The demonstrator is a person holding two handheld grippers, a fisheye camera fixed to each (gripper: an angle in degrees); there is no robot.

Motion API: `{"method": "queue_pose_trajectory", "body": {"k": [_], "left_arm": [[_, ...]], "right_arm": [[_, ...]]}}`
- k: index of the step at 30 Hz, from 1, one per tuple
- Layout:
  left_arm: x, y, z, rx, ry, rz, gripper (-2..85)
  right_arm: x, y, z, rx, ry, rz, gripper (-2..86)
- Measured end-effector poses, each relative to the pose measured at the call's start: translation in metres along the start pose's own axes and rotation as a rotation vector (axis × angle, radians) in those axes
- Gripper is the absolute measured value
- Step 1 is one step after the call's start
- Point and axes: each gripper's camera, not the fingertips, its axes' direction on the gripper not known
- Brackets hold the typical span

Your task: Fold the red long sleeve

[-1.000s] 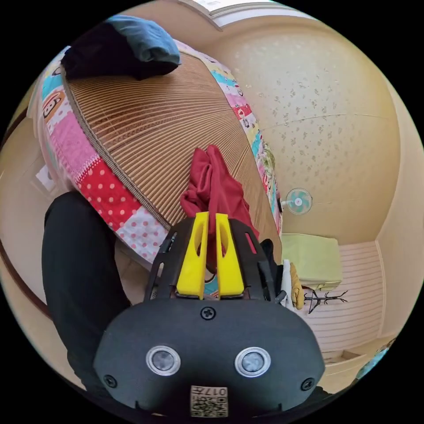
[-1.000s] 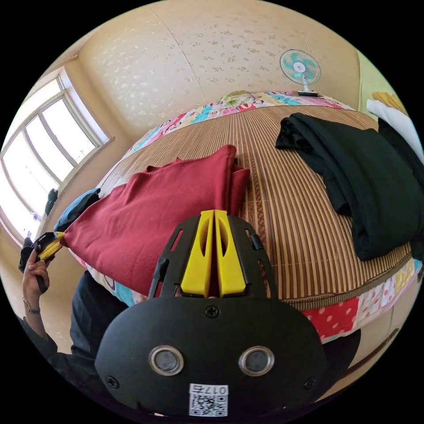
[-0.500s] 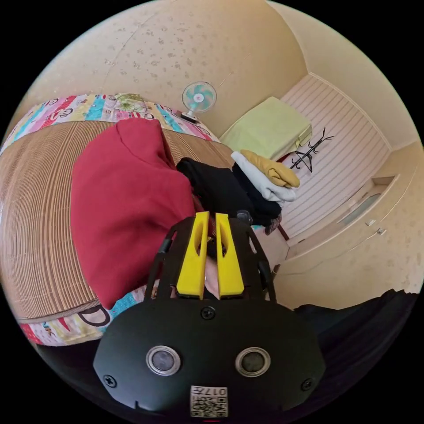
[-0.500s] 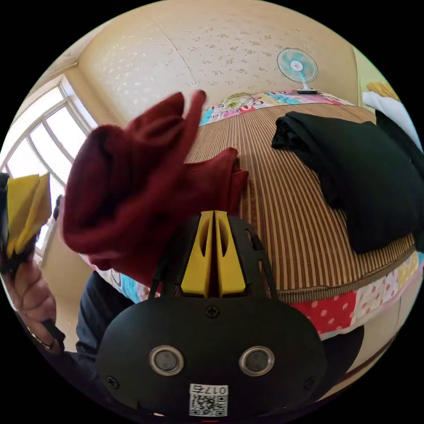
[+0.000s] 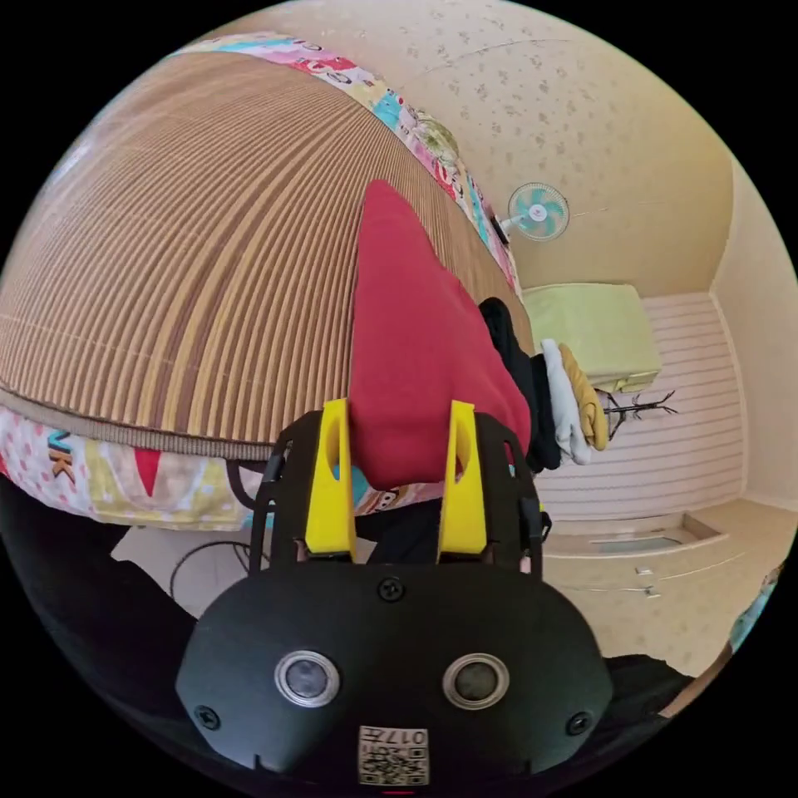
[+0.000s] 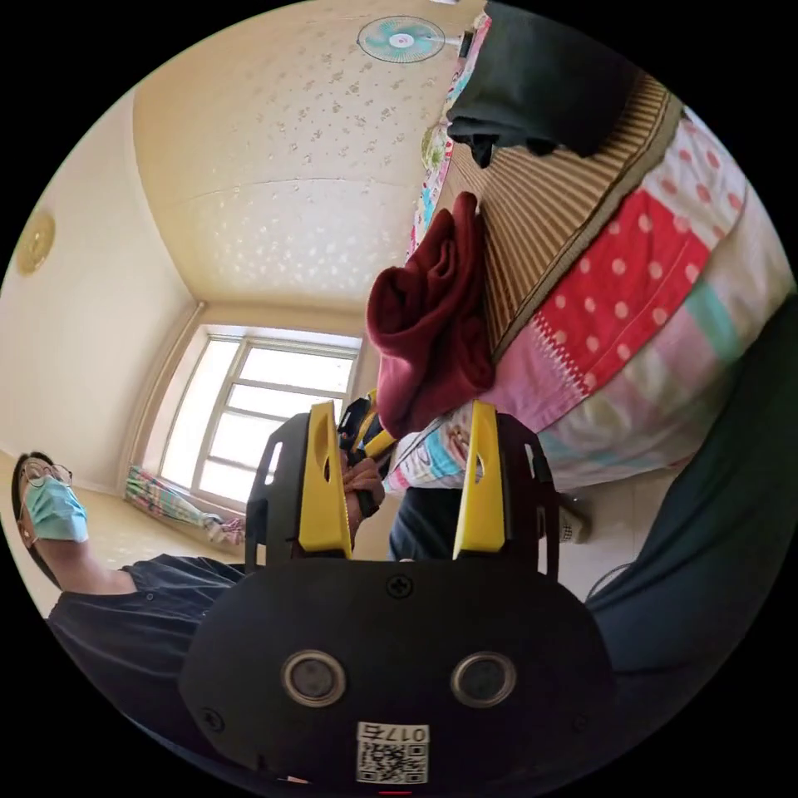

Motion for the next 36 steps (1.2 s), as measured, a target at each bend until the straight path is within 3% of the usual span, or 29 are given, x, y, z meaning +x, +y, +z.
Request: {"method": "queue_pose_trajectory", "body": {"k": [7,11,13,16,20,23,25,28,30,32,36], "left_arm": [[0.035,0.05,0.038,-0.361,0.046,0.183,10.2],[0.06,0.088,0.029,-0.41,0.091,0.333,10.0],[0.095,0.104,0.01,-0.496,0.073,0.549,9.9],[0.13,0.128,-0.025,-0.458,0.057,0.755,8.9],[0.138,0.135,-0.043,-0.398,0.031,0.803,12.0],[0.129,0.131,-0.044,-0.369,-0.001,0.756,12.5],[0.121,0.13,-0.047,-0.357,0.029,0.725,12.7],[0.105,0.129,-0.051,-0.329,0.004,0.674,12.6],[0.093,0.128,-0.055,-0.308,-0.04,0.629,12.6],[0.077,0.124,-0.063,-0.276,-0.096,0.567,12.7],[0.03,0.102,-0.117,-0.107,-0.387,0.409,12.9]], "right_arm": [[0.001,-0.027,0.003,0.016,-0.145,0.093,24.3],[-0.021,-0.038,-0.016,-0.064,-0.257,0.128,15.4],[-0.054,-0.034,-0.027,-0.088,-0.268,0.023,13.4],[-0.103,-0.041,-0.048,-0.05,-0.348,-0.133,12.2],[-0.164,-0.11,-0.08,0.072,-0.448,-0.41,12.1],[-0.194,-0.171,-0.107,0.189,-0.377,-0.549,12.2],[-0.184,-0.208,-0.122,0.277,-0.297,-0.505,12.4],[-0.119,-0.24,-0.145,0.46,-0.128,-0.149,12.5],[-0.055,-0.216,-0.162,0.605,0.077,0.062,12.4],[-0.013,-0.182,-0.165,0.624,0.233,0.144,11.3],[0.031,-0.097,-0.143,0.603,0.283,0.095,4.5]]}}
